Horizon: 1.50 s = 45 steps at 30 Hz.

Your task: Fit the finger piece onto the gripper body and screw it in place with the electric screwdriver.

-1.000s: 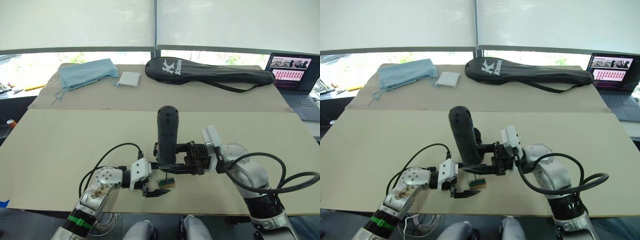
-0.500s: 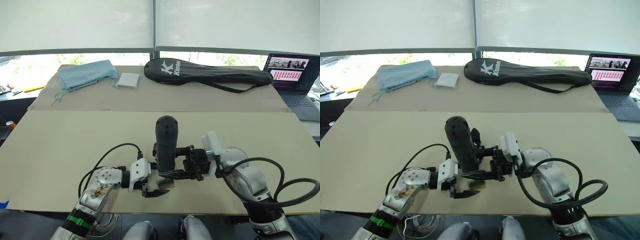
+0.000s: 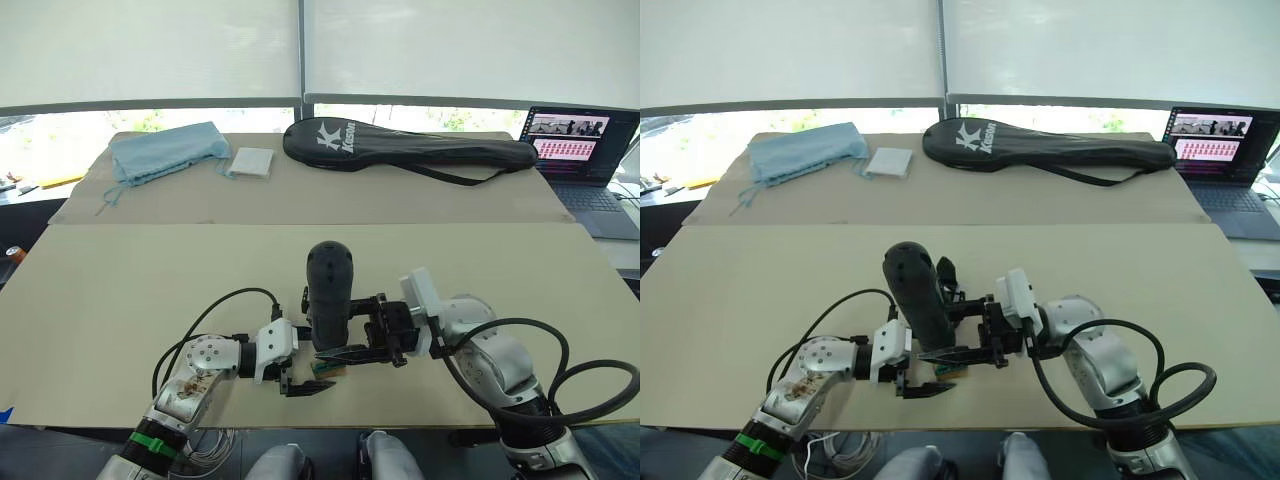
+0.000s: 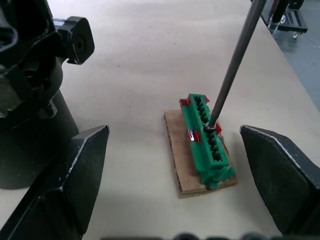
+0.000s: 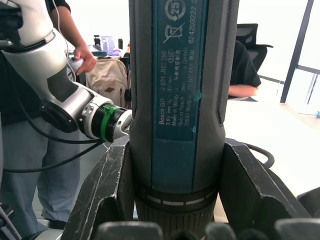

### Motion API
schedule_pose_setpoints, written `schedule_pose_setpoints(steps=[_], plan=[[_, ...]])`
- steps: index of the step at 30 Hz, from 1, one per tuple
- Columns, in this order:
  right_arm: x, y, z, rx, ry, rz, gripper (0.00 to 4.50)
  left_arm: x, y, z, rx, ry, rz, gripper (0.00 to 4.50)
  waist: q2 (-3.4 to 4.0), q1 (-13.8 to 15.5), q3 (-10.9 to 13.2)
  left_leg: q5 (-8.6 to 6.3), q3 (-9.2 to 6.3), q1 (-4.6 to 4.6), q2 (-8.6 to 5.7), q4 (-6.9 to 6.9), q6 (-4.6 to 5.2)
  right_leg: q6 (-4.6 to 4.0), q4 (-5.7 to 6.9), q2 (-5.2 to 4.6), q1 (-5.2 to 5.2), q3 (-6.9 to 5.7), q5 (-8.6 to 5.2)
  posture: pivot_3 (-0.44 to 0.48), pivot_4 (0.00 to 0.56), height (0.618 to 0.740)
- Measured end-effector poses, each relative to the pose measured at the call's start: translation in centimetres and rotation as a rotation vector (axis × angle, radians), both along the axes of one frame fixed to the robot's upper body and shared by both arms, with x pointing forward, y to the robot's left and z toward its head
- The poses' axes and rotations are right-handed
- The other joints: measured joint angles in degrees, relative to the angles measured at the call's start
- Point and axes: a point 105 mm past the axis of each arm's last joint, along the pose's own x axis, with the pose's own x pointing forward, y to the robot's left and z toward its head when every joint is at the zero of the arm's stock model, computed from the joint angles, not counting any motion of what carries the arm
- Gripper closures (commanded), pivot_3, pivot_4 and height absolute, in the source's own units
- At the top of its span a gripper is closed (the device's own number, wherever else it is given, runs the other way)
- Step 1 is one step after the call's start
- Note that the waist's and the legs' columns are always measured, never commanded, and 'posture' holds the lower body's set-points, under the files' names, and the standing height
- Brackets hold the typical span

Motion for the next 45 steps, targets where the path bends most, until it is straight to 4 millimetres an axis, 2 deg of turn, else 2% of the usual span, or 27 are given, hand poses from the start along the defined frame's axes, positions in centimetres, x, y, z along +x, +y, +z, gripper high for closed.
schedule_pose_setpoints(steps=[18, 22, 29, 33, 36, 41, 45], plan=[[0.1, 0.2, 0.7, 0.011, -0.017, -0.006, 2.58, -1.0, 1.8, 0.5, -0.090, 0.052, 0.031, 0.10, -0.13, 0.2, 0.2, -0.01, 0.00, -0.10, 0.01, -0.01, -0.01, -0.01, -0.05, 0.00, -0.07, -0.02, -0.01, 0.000, 0.150, 0.740], [0.0, 0.3, 1.1, 0.009, -0.020, -0.002, 2.58, -1.3, 1.9, 0.6, -0.104, 0.059, 0.022, 0.10, -0.15, 0.2, 0.2, -0.01, 0.00, -0.14, 0.01, -0.01, -0.01, -0.02, -0.05, 0.00, -0.10, -0.02, -0.01, 0.000, 0.150, 0.740], [0.1, 0.1, 2.5, 0.026, -0.029, -0.009, 2.58, -1.7, 3.3, 1.6, -0.164, 0.062, 0.039, 0.10, -0.15, 0.3, 0.2, -0.01, -0.01, -0.42, 0.01, 0.01, -0.01, -0.02, -0.04, -0.01, -0.38, -0.03, -0.01, 0.000, 0.150, 0.740], [0.1, 0.2, 3.4, 0.032, -0.029, -0.005, 2.58, -1.2, 4.0, 2.4, -0.213, 0.056, 0.072, 0.10, -0.16, 0.3, 0.2, 0.02, 0.03, -0.86, 0.00, 0.12, -0.04, -0.04, 0.06, -0.01, -0.85, -0.02, 0.01, 0.000, 0.150, 0.740], [0.0, 0.2, 3.8, 0.033, -0.035, -0.007, 2.58, -1.1, 4.1, 3.1, -0.243, 0.064, 0.081, 0.10, -0.15, 0.3, 0.2, 0.02, 0.03, -0.90, 0.00, 0.11, -0.04, -0.05, 0.06, -0.01, -0.89, -0.04, 0.01, 0.000, 0.150, 0.740], [0.1, 0.0, 5.4, 0.059, -0.036, -0.022, 2.58, -0.6, 4.3, 5.5, -0.290, 0.015, 0.073, 0.10, -0.16, 0.2, 0.2, 0.02, 0.03, -0.91, -0.01, 0.11, -0.04, -0.05, 0.04, -0.01, -0.88, -0.03, 0.01, 0.000, 0.150, 0.740], [-0.1, -0.2, 6.4, 0.086, -0.029, -0.027, 2.58, -0.4, 4.5, 6.1, -0.296, 0.013, 0.072, 0.10, -0.16, 0.2, 0.2, 0.02, 0.02, -0.91, -0.01, 0.09, -0.04, -0.05, 0.03, 0.00, -0.89, -0.04, 0.01, 0.000, 0.150, 0.740]])
